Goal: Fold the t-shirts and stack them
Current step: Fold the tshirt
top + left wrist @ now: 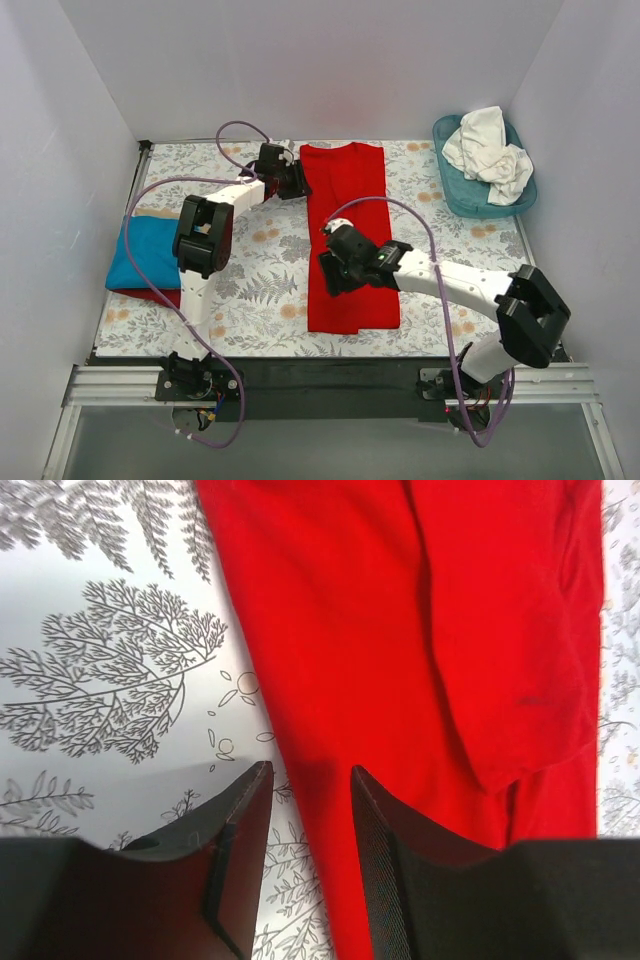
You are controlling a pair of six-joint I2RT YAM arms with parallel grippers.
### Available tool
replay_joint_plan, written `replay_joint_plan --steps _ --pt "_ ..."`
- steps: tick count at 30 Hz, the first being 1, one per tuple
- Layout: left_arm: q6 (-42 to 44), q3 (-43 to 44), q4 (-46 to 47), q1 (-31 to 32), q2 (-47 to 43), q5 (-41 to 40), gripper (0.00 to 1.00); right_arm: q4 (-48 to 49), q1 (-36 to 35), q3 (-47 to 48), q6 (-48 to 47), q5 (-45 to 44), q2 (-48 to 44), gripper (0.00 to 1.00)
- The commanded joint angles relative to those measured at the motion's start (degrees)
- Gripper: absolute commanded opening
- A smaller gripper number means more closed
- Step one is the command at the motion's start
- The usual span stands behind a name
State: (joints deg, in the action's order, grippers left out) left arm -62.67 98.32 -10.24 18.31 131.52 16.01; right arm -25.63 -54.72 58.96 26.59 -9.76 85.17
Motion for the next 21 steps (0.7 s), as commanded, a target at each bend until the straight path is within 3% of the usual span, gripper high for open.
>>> replay_joint_plan --steps 1,7,10,14,21 --pt "1.9 2.3 -0.3 0.4 0.8 0.5 0.36 1.7 -4.1 4.4 3.2 -4.4 4.4 0.62" --pt "2.8 4.9 -1.8 0.4 3.5 -2.4 0.32 0.9 -10.6 8.4 4.7 -5.8 11.3 0.61" --pt "2.8 6.0 -2.0 0.4 4.8 -2.3 0.28 0.4 -12.1 10.4 4.9 -6.3 14.2 0.54" --pt "2.6 6.6 -2.0 0.3 5.8 -2.0 0.25 -1.3 -15.0 12.3 5.3 -7.7 16.9 0.53" --pt "2.4 7.5 -1.9 0.4 7.2 -2.6 0.2 -2.4 -16.6 13.5 5.8 -7.4 20.9 0.47"
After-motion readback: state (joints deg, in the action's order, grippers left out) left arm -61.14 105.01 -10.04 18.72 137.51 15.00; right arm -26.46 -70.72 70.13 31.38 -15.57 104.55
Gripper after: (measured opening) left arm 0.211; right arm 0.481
